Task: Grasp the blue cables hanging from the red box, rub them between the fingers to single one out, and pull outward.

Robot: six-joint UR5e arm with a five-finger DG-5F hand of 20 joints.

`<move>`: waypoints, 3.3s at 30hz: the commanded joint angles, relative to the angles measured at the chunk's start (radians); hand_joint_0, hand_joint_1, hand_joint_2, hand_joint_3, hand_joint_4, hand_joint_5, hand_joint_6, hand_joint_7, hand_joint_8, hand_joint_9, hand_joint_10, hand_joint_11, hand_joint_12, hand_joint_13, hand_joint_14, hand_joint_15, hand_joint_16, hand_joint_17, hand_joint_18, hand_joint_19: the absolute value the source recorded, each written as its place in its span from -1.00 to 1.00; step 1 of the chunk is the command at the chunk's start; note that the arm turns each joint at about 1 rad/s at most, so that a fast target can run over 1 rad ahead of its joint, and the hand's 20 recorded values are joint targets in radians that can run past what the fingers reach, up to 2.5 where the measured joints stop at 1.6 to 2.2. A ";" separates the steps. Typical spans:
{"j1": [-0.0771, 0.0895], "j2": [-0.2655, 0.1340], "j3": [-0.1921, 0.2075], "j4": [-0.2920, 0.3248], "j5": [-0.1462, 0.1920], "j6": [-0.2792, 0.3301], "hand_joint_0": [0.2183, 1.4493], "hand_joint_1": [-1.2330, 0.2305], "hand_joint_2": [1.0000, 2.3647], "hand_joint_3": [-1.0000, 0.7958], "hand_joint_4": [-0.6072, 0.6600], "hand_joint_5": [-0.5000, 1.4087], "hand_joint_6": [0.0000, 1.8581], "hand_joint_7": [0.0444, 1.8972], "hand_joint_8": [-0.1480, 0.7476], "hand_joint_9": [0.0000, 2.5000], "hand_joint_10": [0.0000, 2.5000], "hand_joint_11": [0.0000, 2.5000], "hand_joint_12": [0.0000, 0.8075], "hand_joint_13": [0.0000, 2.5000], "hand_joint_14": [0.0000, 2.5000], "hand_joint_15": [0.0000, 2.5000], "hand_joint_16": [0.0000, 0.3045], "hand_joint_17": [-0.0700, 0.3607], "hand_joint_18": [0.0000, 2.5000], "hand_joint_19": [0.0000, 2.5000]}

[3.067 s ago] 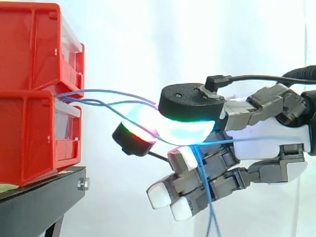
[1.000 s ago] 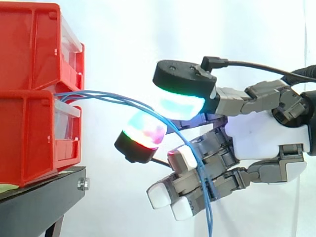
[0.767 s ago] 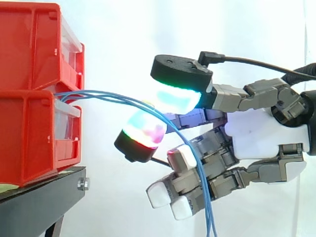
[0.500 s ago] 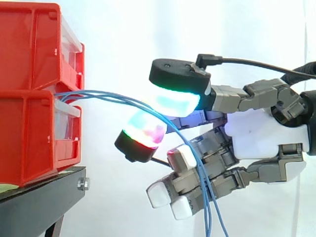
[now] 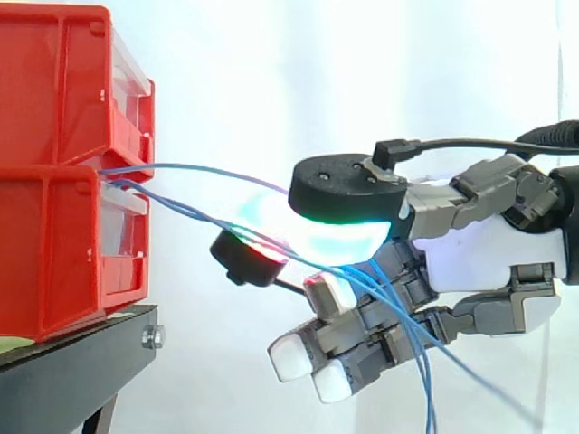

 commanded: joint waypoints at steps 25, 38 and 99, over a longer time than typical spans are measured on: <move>-0.002 0.000 0.000 0.000 0.000 -0.001 -0.44 -0.22 -1.00 -0.44 0.06 -0.61 -0.11 -0.03 -0.04 -0.07 -0.98 -0.32 -0.04 -0.34 -0.98 -0.60 -0.65 -0.12 -0.43 -0.56; -0.002 0.001 0.000 0.000 0.000 -0.001 -0.40 -0.36 -0.98 -0.10 0.07 -0.59 -0.04 0.07 0.01 -0.04 -0.98 -0.32 0.01 -0.31 -0.98 -0.60 -0.63 -0.08 -0.38 -0.59; 0.004 0.095 0.000 -0.253 0.072 -0.011 -0.42 -0.40 -0.99 0.07 -0.15 -0.54 -0.07 0.12 -0.06 -0.44 -1.00 -0.96 0.09 -0.51 -1.00 -0.86 -0.55 0.04 -0.58 -0.87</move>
